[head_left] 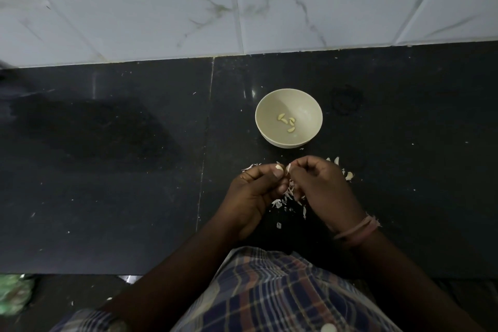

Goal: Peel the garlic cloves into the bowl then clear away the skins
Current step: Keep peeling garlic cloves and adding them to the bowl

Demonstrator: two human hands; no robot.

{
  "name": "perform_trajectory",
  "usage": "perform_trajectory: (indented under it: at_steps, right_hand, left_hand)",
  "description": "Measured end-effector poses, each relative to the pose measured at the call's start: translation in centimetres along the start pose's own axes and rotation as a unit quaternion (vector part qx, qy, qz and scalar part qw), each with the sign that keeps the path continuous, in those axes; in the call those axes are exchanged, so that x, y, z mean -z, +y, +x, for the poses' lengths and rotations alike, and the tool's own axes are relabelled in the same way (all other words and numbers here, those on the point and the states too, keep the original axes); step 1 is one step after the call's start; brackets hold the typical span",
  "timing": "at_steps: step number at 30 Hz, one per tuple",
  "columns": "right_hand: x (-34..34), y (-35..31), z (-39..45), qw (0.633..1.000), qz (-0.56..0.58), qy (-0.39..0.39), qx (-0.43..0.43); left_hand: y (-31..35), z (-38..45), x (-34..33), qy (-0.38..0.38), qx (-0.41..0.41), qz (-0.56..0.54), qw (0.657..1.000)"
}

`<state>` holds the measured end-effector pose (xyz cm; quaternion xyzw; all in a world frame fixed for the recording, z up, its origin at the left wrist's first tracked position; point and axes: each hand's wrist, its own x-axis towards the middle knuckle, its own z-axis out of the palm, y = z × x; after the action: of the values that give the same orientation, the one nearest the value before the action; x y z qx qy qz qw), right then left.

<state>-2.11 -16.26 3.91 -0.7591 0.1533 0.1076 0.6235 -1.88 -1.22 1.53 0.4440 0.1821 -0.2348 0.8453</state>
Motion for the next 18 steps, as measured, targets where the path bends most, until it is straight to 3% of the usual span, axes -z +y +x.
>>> perform_trajectory:
  at_steps: [3,6,10,18]
  right_hand:
    - [-0.1,0.0,0.2,0.996,0.085,0.026,-0.008]
    - [0.1,0.6,0.2,0.997,-0.023,0.058,0.043]
    - [-0.1,1.4,0.2,0.972,-0.186,0.092,0.114]
    - [-0.6,1.6,-0.1,0.951,-0.265,0.043,0.153]
  left_hand:
    - [0.2,0.0,0.1,0.0,0.008,-0.027,1.0]
    - [0.3,0.0,0.3,-0.012,0.014,-0.043,0.999]
    - [0.2,0.0,0.2,-0.011,0.009,-0.04,0.999]
    - [0.1,0.0,0.3,0.006,-0.028,-0.027,0.999]
